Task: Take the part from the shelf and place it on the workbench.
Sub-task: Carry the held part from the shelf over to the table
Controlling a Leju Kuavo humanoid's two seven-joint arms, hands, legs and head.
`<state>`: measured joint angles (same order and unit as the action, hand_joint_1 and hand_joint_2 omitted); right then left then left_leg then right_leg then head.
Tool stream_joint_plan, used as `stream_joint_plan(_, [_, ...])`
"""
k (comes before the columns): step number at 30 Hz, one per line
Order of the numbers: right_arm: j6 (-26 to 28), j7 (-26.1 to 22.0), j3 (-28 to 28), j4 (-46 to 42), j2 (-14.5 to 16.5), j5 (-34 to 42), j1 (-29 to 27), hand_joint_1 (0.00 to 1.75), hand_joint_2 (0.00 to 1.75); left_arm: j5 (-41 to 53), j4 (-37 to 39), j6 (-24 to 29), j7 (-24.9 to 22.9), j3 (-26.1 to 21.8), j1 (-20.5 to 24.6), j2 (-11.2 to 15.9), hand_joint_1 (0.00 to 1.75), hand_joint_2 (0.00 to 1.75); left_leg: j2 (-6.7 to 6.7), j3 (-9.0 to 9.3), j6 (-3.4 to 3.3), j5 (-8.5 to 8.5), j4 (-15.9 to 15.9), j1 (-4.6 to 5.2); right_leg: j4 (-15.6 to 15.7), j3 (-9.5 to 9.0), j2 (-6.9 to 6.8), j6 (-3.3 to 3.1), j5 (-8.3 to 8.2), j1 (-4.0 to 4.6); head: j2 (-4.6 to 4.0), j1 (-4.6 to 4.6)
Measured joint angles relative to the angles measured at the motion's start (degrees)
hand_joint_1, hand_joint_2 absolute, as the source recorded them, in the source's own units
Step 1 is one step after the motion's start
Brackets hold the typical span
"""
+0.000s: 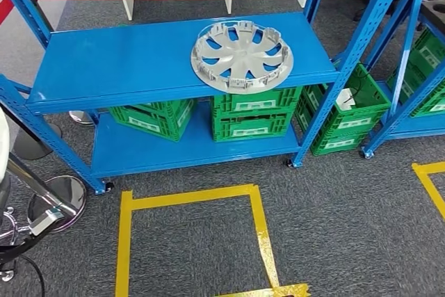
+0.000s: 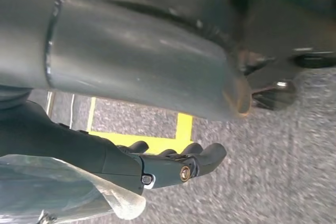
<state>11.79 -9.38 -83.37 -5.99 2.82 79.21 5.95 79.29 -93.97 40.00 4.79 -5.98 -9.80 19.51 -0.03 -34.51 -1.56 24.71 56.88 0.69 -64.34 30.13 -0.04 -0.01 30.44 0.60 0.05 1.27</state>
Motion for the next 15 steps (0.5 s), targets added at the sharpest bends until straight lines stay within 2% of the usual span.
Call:
stream_joint_plan(1, [0.0, 0.0, 0.0, 0.0, -0.1, 0.0, 0.1, 0.0, 0.0, 0.0, 0.1, 0.0, 0.0, 0.0, 0.3, -0.1, 1.75, 1.75, 0.02, -0.36, 0.12, -0.59, 0.0, 0.08, 4.7, -3.11, 0.02, -0.66, 0.38, 0.39, 0.01, -0.02])
stream_joint_plan(2, [0.0, 0.0, 0.0, 0.1, -0.2, 0.0, 0.2, 0.0, 0.0, 0.0, 0.3, 0.0, 0.0, 0.1, 0.6, -0.1, 1.75, 1.75, 0.05, -0.64, 0.32, -1.2, 0.0, 0.03, 8.2, -5.27, 0.04, -1.06, 1.04, 0.8, 0.0, -0.02])
stream_joint_plan(3, [0.0, -0.1, 0.0, 0.1, -0.3, 0.0, 0.2, 0.0, 0.0, 0.1, 0.5, 0.0, 0.0, 0.2, 0.9, -0.2, 1.75, 1.75, 0.09, -0.93, 0.58, -1.83, -0.1, -0.02, 10.2, -6.3, 0.0, -1.19, 1.43, 1.03, 0.0, 0.02])
stream_joint_plan(4, [0.0, 0.0, 0.0, 0.1, -0.2, 0.0, 0.3, 0.0, 0.0, 0.1, 0.7, 0.0, 0.0, 0.3, 1.2, -0.2, 1.75, 1.75, 0.12, -1.24, 0.85, -2.49, -0.2, -0.07, 11.2, -6.17, -0.03, -1.14, 1.25, 0.95, 0.0, 0.03])
stream_joint_plan(5, [0.0, 0.0, 0.0, 0.1, -0.2, 0.0, 0.3, 0.0, 0.0, 0.2, 0.9, 0.0, 0.0, 0.3, 1.5, -0.2, 1.75, 1.75, 0.1, -1.64, 1.17, -2.36, -0.2, -0.13, 11.4, -5.92, -0.1, -1.17, 0.67, 0.87, 0.0, 0.03])
stream_joint_plan(6, [0.0, 0.0, 0.0, 0.1, -0.2, 0.0, 0.2, 0.0, 0.0, 0.3, 1.2, 0.0, 0.0, 0.4, 1.8, -0.2, 1.75, 1.75, 0.06, -2.11, 1.5, -1.19, 0.5, -0.16, 11.7, -5.54, -0.21, -1.32, -0.01, 0.66, 0.0, -0.01])
stream_joint_plan(7, [0.0, 0.1, 0.0, 0.1, -0.1, 0.0, 0.2, 0.0, 0.0, 0.3, 1.4, -0.1, 0.0, 0.5, 2.0, -0.2, 1.75, 1.75, 0.02, -2.7, 1.86, 0.99, 2.3, -0.24, 11.8, -4.98, -0.36, -1.49, -0.71, 0.44, 0.0, -0.14])
stream_joint_plan(9, [0.0, 0.1, 0.0, 0.1, -0.2, 0.0, 0.1, 0.0, 0.0, 0.3, 1.9, -0.1, 0.0, 0.6, 2.4, -0.2, 1.75, 1.75, 0.0, -4.18, 2.61, 6.8, 9.1, -0.77, 11.0, -3.23, -0.59, -1.76, -1.79, 0.31, 0.0, -0.31])
stream_joint_plan(10, [0.0, 0.1, 0.0, 0.1, -0.2, 0.0, 0.0, 0.0, 0.0, 0.3, 2.1, -0.1, 0.0, 0.8, 2.5, -0.2, 1.75, 1.75, 0.0, -4.72, 2.98, 8.65, 12.8, -1.07, 10.4, -2.05, -0.67, -1.75, -2.2, 0.27, 0.0, -0.37])
stream_joint_plan(11, [0.0, 0.2, 0.0, 0.1, -0.2, 0.1, 0.0, 0.0, 0.0, 0.3, 2.4, -0.1, 0.0, 0.9, 2.7, -0.2, 1.75, 1.75, 0.01, -4.77, 3.34, 9.2, 15.5, -1.36, 9.7, -0.79, -0.72, -1.65, -2.56, 0.19, -0.01, -0.34])
stream_joint_plan(12, [-0.1, 0.2, 0.0, 0.1, -0.2, 0.1, 0.0, 0.0, 0.0, 0.3, 2.7, -0.2, 0.0, 1.1, 2.9, -0.2, 1.75, 1.75, 0.01, -4.12, 3.67, 8.49, 16.4, -1.61, 8.9, 0.51, -0.77, -1.49, -2.88, 0.06, -0.01, -0.36])
stream_joint_plan(13, [-0.1, 0.2, 0.0, 0.1, -0.2, 0.1, 0.0, 0.0, 0.0, 0.2, 3.0, -0.2, -0.1, 1.3, 3.2, -0.2, 1.75, 1.75, 0.01, -2.63, 3.99, 6.98, 15.3, -1.85, 8.2, 1.78, -0.81, -1.24, -3.17, -0.13, -0.01, -0.37])
stream_joint_plan(14, [-0.1, 0.3, 0.0, 0.1, -0.2, 0.2, 0.0, 0.0, 0.0, 0.2, 3.2, -0.3, -0.1, 1.5, 3.5, -0.3, 1.75, 1.75, 0.01, -0.34, 4.32, 5.61, 12.5, -2.12, 7.3, 3.0, -0.85, -0.94, -3.44, -0.3, -0.01, -0.37])
stream_joint_plan(15, [-0.2, 0.3, 0.0, 0.1, -0.2, 0.3, 0.0, 0.0, 0.0, 0.2, 3.5, -0.4, -0.2, 1.7, 4.0, -0.3, 1.75, 1.75, -0.02, 2.2, 4.56, 5.19, 8.8, -2.18, 6.5, 4.13, -0.87, -0.6, -3.67, -0.4, -0.01, -0.43])
